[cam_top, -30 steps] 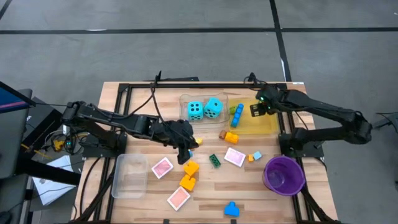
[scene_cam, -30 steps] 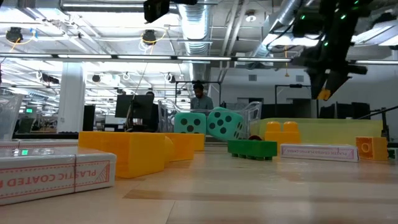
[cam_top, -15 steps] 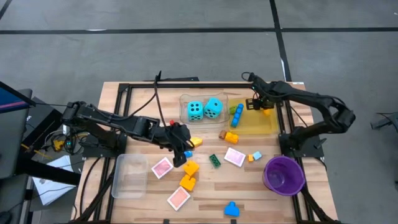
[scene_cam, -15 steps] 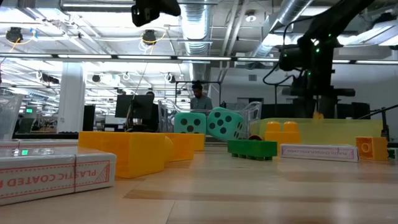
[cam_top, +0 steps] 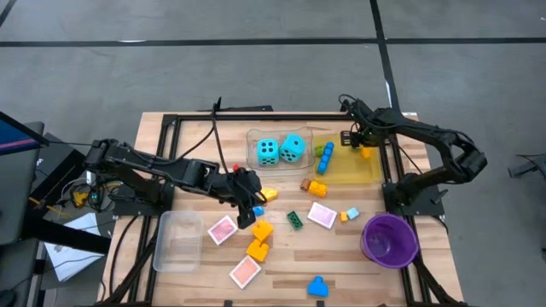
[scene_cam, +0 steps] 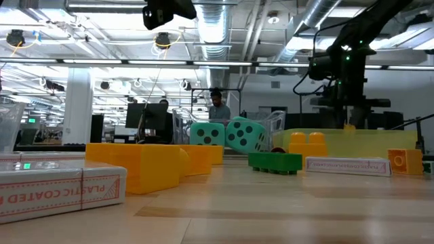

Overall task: Pick & Place Toys
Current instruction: Put the yellow game piece into the yellow bin

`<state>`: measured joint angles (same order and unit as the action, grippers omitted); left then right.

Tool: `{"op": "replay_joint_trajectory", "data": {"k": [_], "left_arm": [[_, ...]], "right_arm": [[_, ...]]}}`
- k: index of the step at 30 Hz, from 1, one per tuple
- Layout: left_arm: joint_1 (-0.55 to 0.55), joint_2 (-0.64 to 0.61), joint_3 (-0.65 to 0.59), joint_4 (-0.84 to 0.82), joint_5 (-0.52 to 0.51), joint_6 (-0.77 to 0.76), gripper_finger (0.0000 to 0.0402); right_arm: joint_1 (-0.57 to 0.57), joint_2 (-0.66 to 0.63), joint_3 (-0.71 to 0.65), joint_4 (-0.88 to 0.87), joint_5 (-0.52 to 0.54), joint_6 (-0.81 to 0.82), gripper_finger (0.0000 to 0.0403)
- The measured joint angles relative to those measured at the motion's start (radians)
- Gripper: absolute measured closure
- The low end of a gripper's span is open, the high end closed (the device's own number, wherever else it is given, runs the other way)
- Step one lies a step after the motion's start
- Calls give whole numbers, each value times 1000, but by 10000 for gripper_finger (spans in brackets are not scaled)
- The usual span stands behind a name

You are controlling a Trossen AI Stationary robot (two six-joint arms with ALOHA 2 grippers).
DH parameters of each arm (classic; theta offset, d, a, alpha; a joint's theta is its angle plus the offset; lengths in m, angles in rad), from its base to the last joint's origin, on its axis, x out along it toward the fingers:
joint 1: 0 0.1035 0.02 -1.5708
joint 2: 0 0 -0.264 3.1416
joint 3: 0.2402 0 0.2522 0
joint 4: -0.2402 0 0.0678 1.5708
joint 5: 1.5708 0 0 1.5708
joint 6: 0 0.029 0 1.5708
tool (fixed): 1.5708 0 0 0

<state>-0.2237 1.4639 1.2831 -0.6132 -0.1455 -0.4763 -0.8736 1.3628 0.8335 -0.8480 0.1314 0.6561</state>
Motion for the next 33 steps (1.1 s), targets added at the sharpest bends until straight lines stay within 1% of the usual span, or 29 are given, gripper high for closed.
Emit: {"op": "replay_joint_trajectory", "data": {"k": [12, 20, 33], "left_arm": [[0, 0, 0, 0, 1, 0, 399], [0, 0, 0, 1, 1, 0, 399], [0, 0, 0, 3, 3, -1, 399]], "right_arm": [[-13, 0, -74, 57, -11, -2, 260], [-13, -1, -74, 105, -16, 1, 258], [-13, -1, -73, 124, -19, 17, 253]]}}
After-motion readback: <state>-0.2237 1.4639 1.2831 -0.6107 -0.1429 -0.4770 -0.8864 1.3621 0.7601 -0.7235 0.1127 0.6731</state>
